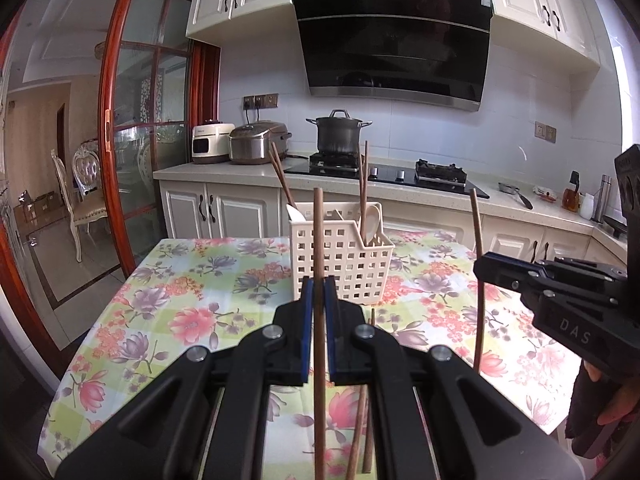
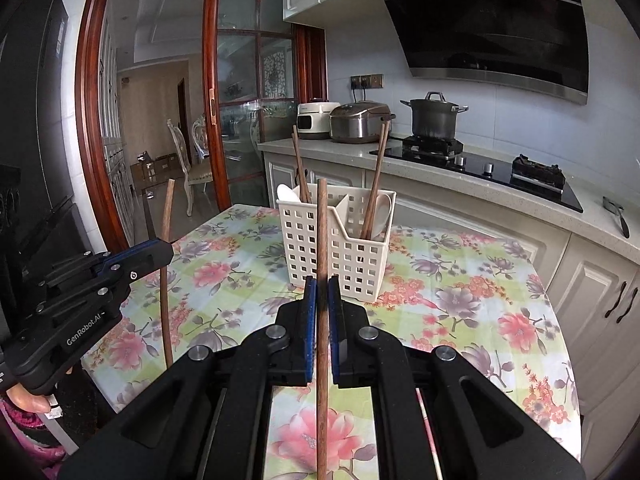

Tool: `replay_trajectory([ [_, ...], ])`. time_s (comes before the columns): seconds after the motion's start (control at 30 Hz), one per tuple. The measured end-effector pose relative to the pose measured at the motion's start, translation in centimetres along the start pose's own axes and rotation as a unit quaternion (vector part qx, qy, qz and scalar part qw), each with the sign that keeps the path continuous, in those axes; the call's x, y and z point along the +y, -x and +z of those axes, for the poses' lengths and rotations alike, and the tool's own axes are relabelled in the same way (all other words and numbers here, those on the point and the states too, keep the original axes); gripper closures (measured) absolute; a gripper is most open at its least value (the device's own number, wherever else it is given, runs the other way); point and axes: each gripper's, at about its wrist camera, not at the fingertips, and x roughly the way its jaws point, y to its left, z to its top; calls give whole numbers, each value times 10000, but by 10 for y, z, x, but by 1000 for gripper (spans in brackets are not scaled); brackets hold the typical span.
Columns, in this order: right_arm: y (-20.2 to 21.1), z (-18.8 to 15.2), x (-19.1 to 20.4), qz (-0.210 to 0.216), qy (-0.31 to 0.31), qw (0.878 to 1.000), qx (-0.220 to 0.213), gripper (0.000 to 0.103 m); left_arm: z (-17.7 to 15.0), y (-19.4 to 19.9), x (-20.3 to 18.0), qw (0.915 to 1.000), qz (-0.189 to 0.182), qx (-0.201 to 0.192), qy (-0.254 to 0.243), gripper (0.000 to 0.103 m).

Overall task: Organize utensils
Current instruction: 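Lift both chopsticks upright and carry them toward the white caddy, then lower the held chopsticks down into the caddy with both tools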

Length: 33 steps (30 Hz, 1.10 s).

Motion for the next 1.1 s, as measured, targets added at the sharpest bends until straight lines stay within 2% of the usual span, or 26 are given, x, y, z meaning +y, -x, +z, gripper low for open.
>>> replay_trajectory([
  [0.7,14,6,6,39,-39,9995,-325,97,8,12,1,9995,45,-304,-4,97],
  [1.1,10,17,5,-11,-35,9990,-446,97,18,4,0,9993,40,-354,-58,97],
])
